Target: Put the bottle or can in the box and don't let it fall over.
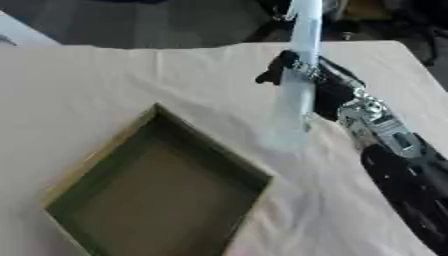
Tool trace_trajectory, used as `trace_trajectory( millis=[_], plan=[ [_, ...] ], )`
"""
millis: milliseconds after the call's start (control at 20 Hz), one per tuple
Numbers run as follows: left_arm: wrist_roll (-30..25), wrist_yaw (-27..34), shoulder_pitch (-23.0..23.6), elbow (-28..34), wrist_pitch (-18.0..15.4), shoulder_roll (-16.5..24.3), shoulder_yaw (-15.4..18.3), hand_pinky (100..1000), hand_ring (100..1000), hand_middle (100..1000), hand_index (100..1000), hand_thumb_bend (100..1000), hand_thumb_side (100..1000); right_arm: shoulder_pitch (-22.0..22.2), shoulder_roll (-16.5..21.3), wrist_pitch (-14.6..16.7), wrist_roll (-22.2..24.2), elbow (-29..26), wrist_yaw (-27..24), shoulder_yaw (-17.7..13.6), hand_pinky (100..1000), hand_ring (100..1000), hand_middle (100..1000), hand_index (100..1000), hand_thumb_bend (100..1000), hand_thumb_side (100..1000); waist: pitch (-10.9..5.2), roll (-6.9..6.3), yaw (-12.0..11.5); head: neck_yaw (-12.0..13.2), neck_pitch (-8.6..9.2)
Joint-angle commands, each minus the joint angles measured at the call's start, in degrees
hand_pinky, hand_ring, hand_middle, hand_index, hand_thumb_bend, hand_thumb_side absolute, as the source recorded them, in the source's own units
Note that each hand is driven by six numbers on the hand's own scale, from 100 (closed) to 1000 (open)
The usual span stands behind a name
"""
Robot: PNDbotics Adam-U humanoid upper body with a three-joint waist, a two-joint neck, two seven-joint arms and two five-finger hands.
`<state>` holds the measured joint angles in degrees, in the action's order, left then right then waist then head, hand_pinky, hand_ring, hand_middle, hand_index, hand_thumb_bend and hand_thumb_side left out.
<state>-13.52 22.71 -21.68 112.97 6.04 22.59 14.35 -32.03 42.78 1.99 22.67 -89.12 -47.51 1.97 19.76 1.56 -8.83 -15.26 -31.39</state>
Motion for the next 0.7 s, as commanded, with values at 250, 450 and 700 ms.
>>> trace_trajectory(
  millis=[250,450,700],
  plan=[
    [-0.1,0.4,-0.3,0.6,0.2,1.3,0.3,930,884,858,703,151,766,-0.9,3.0,-0.3,-3.5,-10.0,-7.4,-2.4,857,621,100,539,100,470,-1.96,0.14,0.1,0.1,0.17],
    [0.1,0.5,-0.3,0.8,0.3,1.4,0.3,943,880,856,702,151,765,-0.8,3.2,-0.1,-4.7,-14.0,-10.2,-3.0,921,609,100,522,100,470,-2.29,0.37,0.1,0.1,0.21],
    [0.5,0.6,-0.3,1.0,0.5,1.4,0.4,945,876,855,700,152,762,-0.5,2.6,0.1,-5.6,-17.7,-12.5,-3.4,934,594,100,506,100,470,-2.61,0.62,0.0,0.0,0.16]
  ],
)
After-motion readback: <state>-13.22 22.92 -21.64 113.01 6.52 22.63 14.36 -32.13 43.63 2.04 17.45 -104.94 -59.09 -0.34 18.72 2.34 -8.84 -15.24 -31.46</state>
